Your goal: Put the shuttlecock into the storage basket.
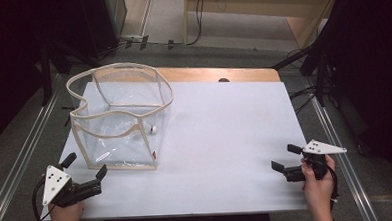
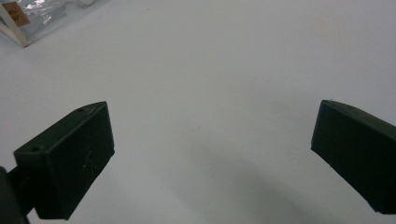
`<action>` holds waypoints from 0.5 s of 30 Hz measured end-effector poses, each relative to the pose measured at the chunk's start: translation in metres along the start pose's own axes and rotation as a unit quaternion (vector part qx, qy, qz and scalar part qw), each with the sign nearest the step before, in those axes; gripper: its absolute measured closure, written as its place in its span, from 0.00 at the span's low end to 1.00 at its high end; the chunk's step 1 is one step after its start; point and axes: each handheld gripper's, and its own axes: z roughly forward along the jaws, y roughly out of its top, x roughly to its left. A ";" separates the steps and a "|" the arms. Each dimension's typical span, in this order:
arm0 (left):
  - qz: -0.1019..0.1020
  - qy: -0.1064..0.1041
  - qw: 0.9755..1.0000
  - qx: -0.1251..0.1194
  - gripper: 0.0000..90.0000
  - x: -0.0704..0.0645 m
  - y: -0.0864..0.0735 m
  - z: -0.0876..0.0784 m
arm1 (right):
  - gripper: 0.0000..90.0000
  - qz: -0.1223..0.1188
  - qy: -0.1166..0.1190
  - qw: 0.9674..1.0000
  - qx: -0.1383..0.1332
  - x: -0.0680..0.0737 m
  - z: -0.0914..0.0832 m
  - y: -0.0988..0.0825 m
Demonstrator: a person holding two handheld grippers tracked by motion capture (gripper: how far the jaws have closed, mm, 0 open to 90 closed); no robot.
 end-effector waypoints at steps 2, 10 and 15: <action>0.001 0.000 1.000 0.000 0.00 0.000 0.000 0.000 | 0.00 0.003 0.001 1.000 -0.004 0.000 -0.001 -0.003; 0.006 0.002 1.000 -0.001 0.00 -0.001 0.000 0.000 | 0.00 0.009 -0.001 1.000 -0.027 -0.003 -0.004 -0.011; 0.002 0.001 1.000 -0.001 0.00 0.000 0.000 0.000 | 0.00 0.012 -0.004 0.999 -0.039 -0.004 -0.008 -0.014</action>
